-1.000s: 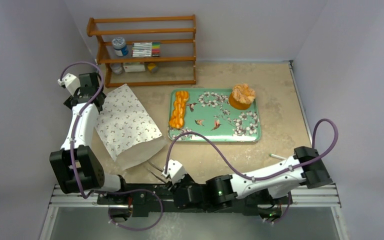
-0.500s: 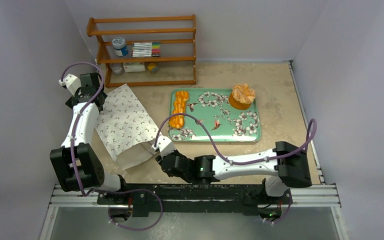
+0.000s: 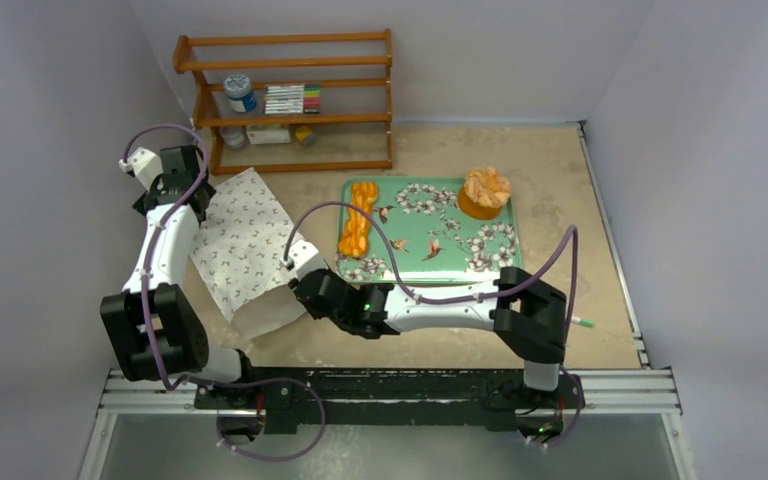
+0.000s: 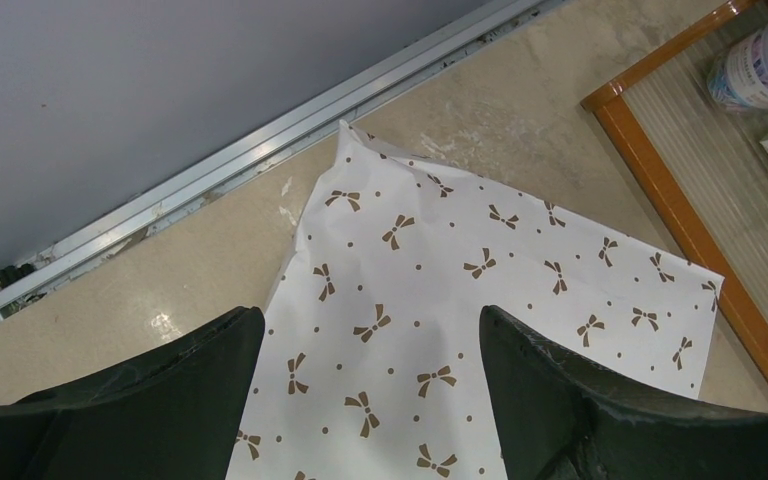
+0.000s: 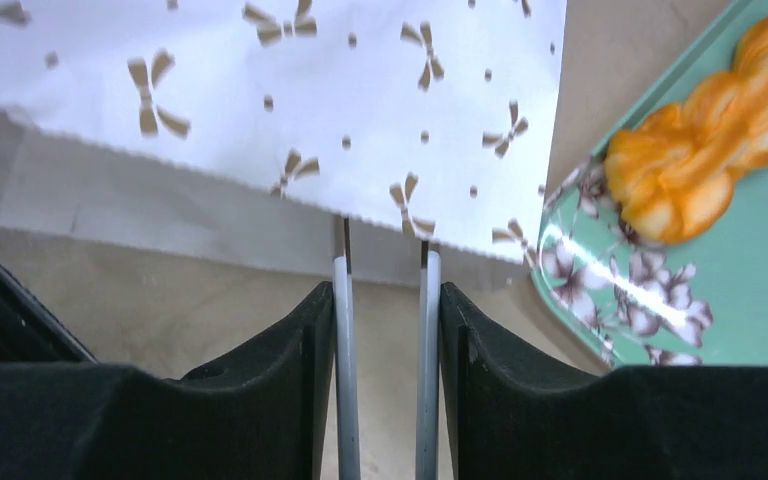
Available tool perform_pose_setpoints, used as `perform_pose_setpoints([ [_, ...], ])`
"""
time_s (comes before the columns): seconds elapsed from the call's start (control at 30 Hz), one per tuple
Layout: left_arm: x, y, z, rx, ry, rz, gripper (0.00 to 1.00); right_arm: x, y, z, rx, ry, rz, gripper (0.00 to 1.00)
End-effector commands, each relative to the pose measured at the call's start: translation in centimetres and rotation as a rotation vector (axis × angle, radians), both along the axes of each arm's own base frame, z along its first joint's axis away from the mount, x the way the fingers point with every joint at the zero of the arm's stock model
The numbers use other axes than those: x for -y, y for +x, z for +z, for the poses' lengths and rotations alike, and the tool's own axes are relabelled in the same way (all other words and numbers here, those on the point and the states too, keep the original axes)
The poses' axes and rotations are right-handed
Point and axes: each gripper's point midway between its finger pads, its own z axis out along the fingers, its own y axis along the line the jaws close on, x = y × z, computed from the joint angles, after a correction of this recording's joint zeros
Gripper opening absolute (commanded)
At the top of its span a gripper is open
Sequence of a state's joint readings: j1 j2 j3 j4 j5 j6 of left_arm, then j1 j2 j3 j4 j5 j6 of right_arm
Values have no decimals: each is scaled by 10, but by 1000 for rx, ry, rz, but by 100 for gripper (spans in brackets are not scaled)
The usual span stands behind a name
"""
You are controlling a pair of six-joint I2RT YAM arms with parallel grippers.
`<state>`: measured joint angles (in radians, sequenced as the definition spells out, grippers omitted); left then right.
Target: Take the fake bread out of the paper bag
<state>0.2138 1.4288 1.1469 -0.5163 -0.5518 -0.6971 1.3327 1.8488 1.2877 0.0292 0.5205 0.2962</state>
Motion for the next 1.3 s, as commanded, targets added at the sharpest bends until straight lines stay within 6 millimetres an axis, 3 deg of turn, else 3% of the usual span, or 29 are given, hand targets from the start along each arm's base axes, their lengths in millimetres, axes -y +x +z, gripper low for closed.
perform_pose_setpoints([
  [0.0, -2, 7, 1, 40, -11, 12, 79, -28, 22, 43, 70, 124, -21, 42],
  [0.53, -1, 7, -7, 28, -18, 6, 79, -46, 56, 50, 130, 142, -44, 48],
  [0.8, -1, 7, -11, 16, -16, 5, 79, -47, 74, 40, 160, 96, -105, 48],
  [1.27, -3, 5, -19, -2, -11, 13, 79, -49, 87, 34, 205, 60, -106, 49],
])
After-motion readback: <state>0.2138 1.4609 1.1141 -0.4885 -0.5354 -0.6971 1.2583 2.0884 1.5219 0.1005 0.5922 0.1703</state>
